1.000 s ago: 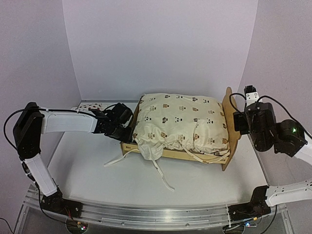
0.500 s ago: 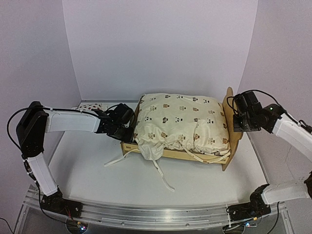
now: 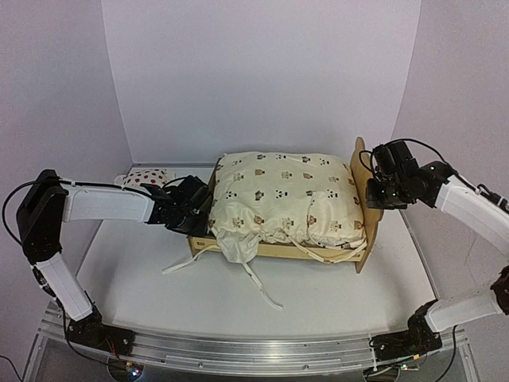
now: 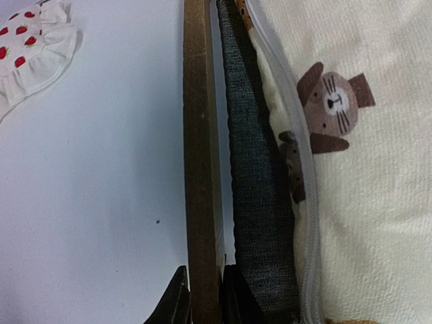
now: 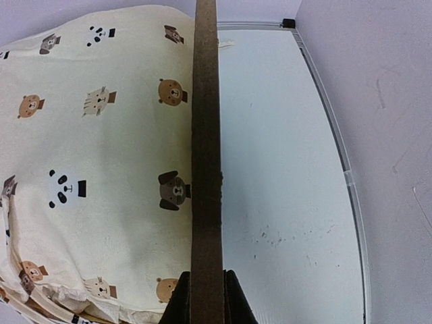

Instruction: Set up the pet bed

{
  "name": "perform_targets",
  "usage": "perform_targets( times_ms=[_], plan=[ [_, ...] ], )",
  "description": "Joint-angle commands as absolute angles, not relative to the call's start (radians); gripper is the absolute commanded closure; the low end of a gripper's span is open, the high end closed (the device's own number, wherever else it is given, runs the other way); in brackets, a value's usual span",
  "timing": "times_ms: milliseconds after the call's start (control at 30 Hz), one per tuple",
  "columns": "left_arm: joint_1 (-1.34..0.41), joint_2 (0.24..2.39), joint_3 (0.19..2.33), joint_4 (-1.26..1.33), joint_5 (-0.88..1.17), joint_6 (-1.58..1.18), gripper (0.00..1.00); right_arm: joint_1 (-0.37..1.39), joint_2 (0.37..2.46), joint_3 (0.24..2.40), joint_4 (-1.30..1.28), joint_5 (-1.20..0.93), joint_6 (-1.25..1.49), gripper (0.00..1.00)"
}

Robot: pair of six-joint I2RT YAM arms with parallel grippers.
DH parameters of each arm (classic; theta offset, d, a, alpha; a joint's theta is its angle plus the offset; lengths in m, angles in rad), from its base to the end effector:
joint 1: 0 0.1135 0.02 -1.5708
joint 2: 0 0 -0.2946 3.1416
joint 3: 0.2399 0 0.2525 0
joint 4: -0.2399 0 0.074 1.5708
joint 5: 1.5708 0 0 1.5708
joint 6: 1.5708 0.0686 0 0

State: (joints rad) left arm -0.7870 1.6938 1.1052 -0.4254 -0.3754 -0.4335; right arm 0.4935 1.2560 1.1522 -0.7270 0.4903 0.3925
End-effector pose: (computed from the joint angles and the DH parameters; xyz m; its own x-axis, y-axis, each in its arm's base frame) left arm 0.2764 -0.2417 0.2026 -0.7632 0.2121 -0.6103 0.2221 0.9731 0.0605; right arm 0.2528 0.0993 0.3285 -0.6538 0.0315 -0.7560 0.1210 0.9906 -0.0634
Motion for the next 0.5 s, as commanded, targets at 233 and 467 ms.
perform_targets(
  times_ms=[233, 467],
  plan=[
    [-0.752, 1.508, 1.066, -0.601, -0.485, -0.49, 0.51, 0.615, 1.391, 1.187, -0.702, 0.366, 0.443, 1.0],
    [-0.752, 1.467, 1.241, -0.673, -0.424, -0.429, 0.47, 0.615, 1.4, 1.185, -0.7, 0.412, 0.43, 1.0]
  ],
)
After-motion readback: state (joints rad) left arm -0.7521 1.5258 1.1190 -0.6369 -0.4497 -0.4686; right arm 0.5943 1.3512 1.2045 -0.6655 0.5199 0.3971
